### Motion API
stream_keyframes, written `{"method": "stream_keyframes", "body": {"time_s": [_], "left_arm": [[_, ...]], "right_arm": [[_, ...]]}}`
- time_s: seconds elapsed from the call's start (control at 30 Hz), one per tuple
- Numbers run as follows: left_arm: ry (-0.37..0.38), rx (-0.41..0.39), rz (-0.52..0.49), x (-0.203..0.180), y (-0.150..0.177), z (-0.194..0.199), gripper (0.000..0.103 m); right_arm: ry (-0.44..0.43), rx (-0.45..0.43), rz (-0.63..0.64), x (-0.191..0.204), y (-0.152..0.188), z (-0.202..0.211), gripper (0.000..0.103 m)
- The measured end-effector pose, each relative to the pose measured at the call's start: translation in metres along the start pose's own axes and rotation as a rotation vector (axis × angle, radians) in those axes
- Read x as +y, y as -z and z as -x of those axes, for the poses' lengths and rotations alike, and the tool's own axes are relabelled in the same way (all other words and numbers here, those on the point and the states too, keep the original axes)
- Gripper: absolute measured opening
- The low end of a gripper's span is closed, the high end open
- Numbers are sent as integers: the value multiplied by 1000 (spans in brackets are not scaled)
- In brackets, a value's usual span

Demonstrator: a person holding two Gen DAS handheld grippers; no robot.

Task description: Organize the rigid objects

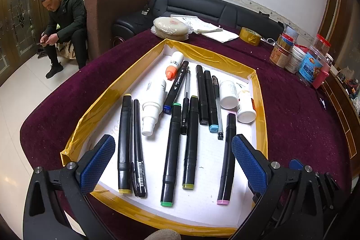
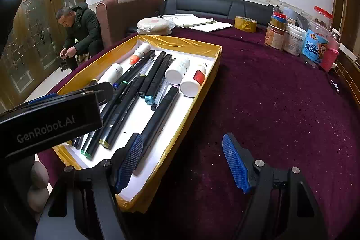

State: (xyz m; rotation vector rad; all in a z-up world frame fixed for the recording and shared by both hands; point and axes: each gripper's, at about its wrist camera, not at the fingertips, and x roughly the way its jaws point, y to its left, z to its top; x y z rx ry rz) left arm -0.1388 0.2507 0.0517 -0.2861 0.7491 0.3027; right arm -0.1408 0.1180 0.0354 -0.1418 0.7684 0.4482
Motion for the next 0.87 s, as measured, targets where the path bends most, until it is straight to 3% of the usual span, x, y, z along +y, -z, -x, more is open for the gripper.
{"method": "stream_keyframes", "body": {"time_s": [0.57, 0.87], "left_arm": [[16, 20, 23, 6, -1, -4, 103], [11, -24, -6, 0, -4, 14, 103]], "right_arm": [[-4, 4, 7, 1, 0, -1, 69], [-16, -22, -19, -10, -2, 9, 69]]}}
